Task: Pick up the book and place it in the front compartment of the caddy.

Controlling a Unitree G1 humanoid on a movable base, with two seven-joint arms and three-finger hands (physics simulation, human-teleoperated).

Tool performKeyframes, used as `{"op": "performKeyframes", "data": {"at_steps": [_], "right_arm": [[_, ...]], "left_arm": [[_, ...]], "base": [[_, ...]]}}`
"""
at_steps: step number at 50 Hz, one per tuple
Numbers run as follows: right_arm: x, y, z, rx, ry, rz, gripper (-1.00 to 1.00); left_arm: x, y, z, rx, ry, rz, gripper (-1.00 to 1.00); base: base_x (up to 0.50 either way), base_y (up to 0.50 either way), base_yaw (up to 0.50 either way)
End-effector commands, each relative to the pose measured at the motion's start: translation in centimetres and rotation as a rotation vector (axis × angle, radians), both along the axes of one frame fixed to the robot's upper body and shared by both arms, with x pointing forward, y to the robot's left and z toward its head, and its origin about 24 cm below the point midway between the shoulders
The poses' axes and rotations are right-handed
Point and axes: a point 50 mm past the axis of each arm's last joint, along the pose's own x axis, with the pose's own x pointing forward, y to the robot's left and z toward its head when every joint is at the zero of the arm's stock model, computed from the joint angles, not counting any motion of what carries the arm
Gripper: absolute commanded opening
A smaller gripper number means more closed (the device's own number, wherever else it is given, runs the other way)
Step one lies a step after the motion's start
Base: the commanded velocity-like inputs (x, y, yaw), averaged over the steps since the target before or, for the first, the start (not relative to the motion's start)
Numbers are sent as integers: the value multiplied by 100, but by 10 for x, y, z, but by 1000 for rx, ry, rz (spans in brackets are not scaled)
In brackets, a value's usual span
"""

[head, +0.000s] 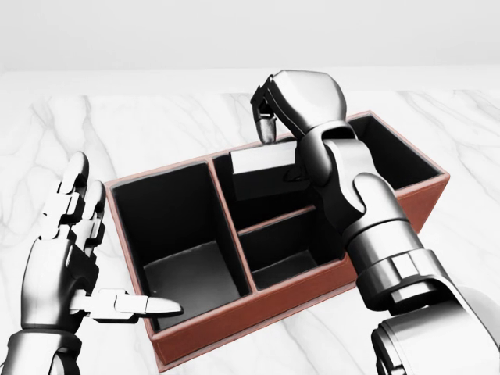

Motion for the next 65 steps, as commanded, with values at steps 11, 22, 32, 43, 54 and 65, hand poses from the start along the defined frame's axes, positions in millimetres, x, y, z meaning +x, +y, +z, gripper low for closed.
{"op": "performKeyframes", "data": {"at_steps": [11, 22, 32, 43, 54, 65], "right_arm": [[4, 1, 1, 15, -30, -28, -100], [5, 3, -3, 8, -29, -33, -100], [5, 4, -1, 9, -31, -30, -100], [6, 8, -1, 9, -31, -27, -100], [6, 9, 0, 7, -31, -26, -100], [8, 8, -4, 0, -28, -41, -100]], "left_arm": [[0, 0, 0, 1, -1, 1, 100], [1, 0, -1, 0, 6, 1, 100], [0, 0, -2, 1, 8, 1, 100], [0, 0, -1, 1, 3, 0, 100], [0, 0, 0, 1, 1, 0, 100], [0, -1, 0, 1, 0, 0, 100]], "base": [[0, 0, 0], [0, 0, 0], [0, 0, 0], [0, 0, 0], [0, 0, 0], [0, 0, 0]]}}
